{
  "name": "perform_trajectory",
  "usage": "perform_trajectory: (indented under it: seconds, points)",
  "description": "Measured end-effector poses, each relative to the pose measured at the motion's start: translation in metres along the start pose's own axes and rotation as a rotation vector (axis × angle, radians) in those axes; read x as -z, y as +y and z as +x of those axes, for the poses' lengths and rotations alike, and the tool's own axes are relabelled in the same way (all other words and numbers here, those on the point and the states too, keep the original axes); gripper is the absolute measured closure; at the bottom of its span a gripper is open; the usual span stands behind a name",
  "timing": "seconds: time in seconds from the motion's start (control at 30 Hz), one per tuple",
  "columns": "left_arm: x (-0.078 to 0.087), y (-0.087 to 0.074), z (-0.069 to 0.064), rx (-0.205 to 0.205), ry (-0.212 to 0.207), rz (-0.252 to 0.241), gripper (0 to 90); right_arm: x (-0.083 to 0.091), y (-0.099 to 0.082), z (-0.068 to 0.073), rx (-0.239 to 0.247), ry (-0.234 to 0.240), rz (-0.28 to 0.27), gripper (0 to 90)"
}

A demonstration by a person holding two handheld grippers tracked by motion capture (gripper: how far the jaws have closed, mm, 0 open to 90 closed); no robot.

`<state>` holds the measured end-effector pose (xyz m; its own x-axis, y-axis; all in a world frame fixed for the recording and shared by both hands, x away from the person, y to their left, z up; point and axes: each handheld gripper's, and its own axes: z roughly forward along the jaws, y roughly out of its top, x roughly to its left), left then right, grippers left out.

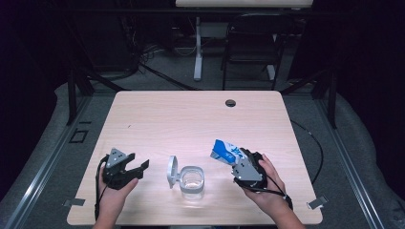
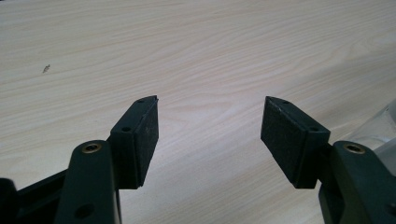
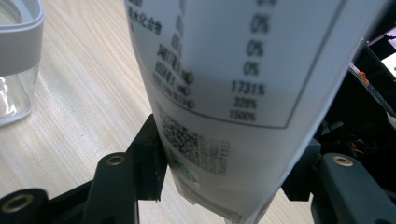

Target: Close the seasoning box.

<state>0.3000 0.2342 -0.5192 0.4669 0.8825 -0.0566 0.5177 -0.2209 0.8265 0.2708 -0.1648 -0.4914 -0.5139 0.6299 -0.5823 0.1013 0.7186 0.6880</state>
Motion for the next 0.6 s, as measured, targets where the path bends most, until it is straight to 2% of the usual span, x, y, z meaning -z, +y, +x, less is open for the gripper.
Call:
perform_trajectory:
  seconds: [0.37, 0.6]
  points:
    - [0.0, -0.0002, 0.0006, -0.002, 0.002, 0.001, 37.2, -0.0038, 0.0027, 0.0042, 0.061, -0.012, 0.016, 44.3]
    - [-0.0005, -0.0002, 0.0003, -0.003, 0.004, 0.004, 37.3, -0.0065, 0.0035, 0.0049, 0.072, -0.011, 0.025, 44.3]
